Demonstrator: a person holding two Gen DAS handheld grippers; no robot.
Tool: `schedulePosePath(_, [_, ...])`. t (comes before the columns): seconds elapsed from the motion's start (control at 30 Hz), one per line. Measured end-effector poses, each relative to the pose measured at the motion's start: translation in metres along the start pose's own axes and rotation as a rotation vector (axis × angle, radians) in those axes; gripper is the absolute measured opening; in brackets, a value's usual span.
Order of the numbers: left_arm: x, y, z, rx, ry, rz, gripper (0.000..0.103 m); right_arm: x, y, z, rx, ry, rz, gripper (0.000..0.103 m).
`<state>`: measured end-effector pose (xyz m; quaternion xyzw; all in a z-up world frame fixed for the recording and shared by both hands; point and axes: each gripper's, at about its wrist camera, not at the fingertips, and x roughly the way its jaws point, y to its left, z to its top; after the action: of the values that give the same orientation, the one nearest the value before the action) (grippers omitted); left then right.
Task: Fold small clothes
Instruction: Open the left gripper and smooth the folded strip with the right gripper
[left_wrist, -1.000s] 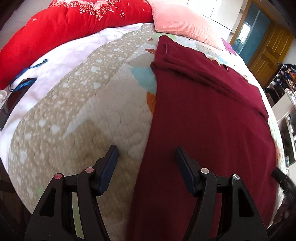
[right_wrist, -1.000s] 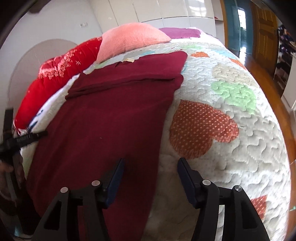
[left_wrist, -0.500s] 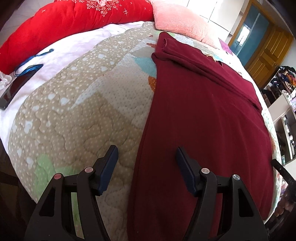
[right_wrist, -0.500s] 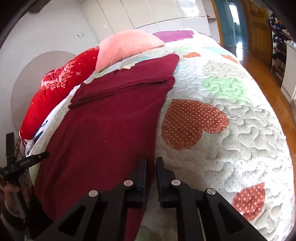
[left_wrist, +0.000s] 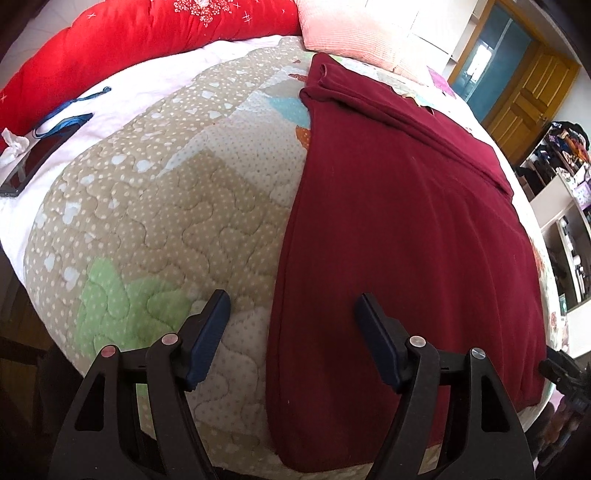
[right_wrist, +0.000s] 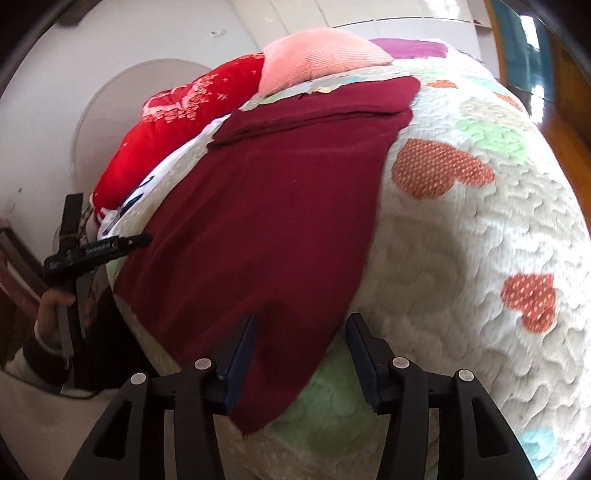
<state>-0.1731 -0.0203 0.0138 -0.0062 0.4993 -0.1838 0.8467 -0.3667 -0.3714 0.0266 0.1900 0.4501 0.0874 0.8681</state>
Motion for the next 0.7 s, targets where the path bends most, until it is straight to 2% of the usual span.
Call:
schedulePosePath(0.2, [-0.001,-0.006,-0.005,0.025,-0.005,0.027,0.072,0.007,0.008,-0.008,0.007,-0.019,0.082,0.061])
schedulePosePath(0.53, [-0.004,-0.007,-0.011,0.04,0.011,0.036,0.073,0.013,0.007,-0.002,0.024,-0.034,0.11,0.061])
schedulePosePath(0.7, [-0.012,-0.002,-0.023,0.051,0.046,0.005,0.074,0.014,0.005,0.0,0.012,-0.027,0.127,0.061])
